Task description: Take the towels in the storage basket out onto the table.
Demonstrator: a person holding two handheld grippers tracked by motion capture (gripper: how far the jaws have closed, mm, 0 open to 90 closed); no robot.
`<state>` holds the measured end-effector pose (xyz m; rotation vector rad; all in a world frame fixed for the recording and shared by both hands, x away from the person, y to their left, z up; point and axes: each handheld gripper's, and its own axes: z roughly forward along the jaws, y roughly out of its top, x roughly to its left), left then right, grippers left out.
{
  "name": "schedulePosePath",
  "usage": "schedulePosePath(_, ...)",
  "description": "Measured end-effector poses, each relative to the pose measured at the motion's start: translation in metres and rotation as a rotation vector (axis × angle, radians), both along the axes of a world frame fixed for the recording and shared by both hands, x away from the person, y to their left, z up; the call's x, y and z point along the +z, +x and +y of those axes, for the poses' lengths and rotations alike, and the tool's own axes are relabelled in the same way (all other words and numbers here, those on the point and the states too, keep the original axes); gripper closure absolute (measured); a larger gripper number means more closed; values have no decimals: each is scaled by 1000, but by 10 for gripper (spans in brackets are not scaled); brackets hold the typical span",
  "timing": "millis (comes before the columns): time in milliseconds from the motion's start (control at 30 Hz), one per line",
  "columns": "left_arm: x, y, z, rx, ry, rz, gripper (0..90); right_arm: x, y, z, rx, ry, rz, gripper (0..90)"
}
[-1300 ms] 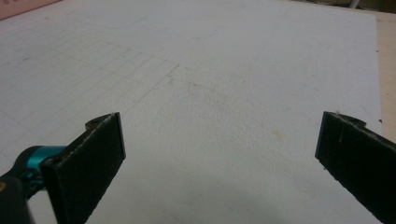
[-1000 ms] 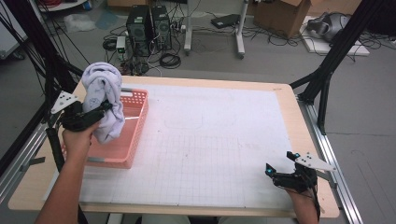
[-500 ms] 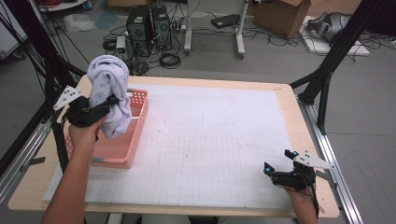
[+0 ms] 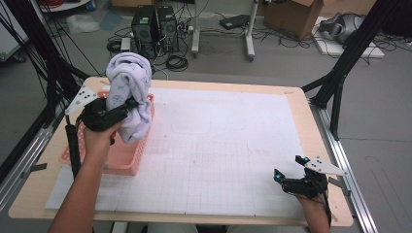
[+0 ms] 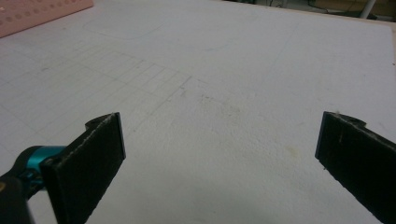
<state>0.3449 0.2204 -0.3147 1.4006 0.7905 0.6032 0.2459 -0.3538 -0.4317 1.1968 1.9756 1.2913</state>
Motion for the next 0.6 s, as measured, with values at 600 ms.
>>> schedulePosePath(600,-7,-4,-107,-248,37,35,538,-1,2,1,8,-6,5,2)
